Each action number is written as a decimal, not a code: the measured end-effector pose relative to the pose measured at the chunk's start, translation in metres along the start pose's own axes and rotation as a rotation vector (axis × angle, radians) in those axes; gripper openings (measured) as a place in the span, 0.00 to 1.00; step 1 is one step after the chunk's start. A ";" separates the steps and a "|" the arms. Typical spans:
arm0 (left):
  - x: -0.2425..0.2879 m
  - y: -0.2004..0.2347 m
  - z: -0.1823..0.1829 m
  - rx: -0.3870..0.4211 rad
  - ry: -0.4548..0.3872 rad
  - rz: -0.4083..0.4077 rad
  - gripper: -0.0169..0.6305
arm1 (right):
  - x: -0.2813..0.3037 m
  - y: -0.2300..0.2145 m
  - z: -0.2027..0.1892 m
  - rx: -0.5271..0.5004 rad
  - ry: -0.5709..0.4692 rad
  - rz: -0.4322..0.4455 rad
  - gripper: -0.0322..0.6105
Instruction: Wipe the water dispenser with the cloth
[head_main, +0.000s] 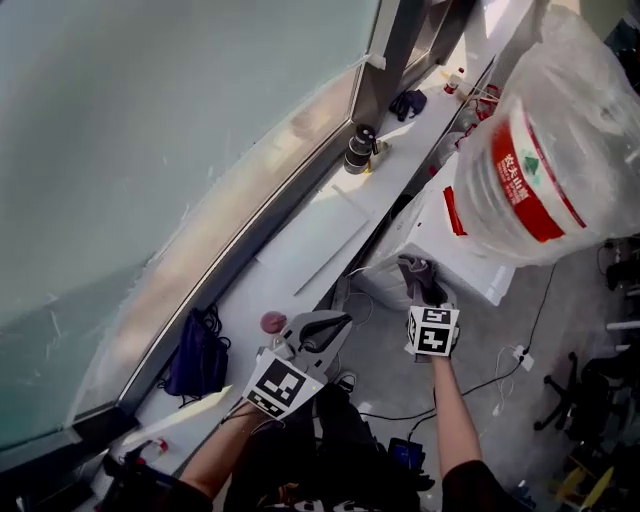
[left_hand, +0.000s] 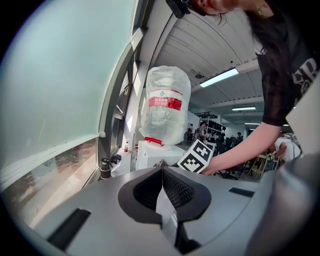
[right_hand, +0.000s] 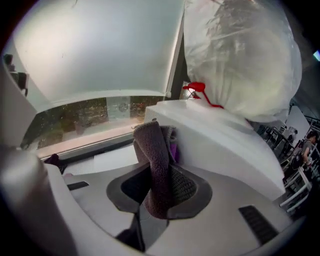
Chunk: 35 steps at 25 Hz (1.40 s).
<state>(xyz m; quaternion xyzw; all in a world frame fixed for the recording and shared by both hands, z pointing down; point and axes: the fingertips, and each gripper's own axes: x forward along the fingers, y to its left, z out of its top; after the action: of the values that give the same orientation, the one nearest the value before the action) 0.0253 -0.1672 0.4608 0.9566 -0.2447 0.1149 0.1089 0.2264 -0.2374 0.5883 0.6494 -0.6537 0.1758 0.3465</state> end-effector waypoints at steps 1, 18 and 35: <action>0.001 0.004 -0.008 -0.007 -0.001 0.015 0.06 | 0.009 0.003 -0.009 -0.008 0.012 0.002 0.21; 0.018 0.047 -0.140 -0.051 -0.058 0.202 0.06 | 0.186 0.053 -0.164 -0.063 0.165 -0.003 0.21; 0.049 0.019 -0.156 -0.067 -0.020 0.143 0.06 | 0.192 0.065 -0.192 -0.029 0.154 0.135 0.21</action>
<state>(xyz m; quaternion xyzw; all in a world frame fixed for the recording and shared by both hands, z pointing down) 0.0317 -0.1638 0.6250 0.9335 -0.3173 0.1048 0.1298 0.2225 -0.2404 0.8678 0.5832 -0.6699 0.2387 0.3925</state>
